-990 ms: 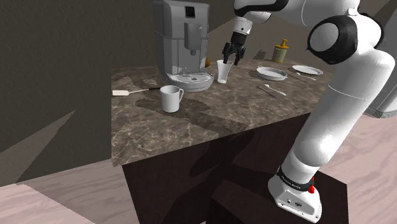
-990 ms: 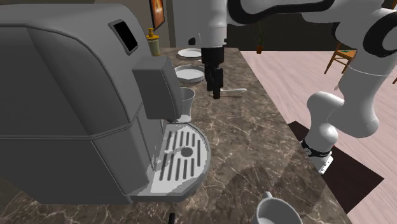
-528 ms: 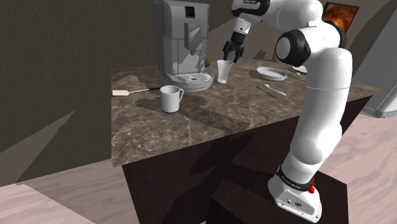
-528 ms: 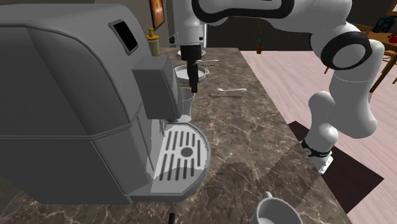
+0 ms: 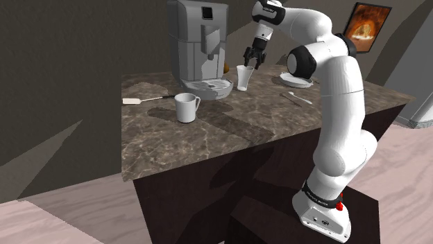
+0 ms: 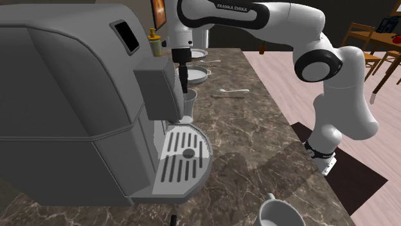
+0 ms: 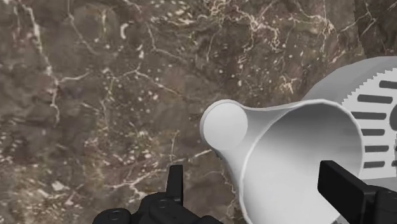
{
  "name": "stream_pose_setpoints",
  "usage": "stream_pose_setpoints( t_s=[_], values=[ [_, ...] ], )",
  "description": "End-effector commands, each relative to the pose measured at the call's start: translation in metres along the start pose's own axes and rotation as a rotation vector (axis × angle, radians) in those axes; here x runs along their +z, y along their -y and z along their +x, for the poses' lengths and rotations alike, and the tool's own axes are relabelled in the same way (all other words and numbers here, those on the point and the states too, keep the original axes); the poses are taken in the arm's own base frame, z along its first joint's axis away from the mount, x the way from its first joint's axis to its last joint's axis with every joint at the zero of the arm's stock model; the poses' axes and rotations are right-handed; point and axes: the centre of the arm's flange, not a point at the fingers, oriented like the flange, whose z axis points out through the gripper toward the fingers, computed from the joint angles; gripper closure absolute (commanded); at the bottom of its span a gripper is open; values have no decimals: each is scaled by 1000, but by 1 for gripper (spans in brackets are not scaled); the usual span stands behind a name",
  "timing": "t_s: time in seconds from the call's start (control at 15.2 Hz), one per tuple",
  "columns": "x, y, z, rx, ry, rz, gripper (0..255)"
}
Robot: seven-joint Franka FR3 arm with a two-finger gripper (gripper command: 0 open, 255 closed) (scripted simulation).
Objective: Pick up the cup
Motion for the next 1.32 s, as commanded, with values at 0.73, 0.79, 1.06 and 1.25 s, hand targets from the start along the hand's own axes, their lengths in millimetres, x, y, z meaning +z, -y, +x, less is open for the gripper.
stream_pose_setpoints(
  t_s=[0.73,0.79,1.06,1.25],
  values=[
    [24,-7,1,0,-1,0,255],
    [24,-7,1,0,-1,0,255],
    [14,-4,1,0,-1,0,255],
    [-1,1,1,0,-1,0,255]
  ],
)
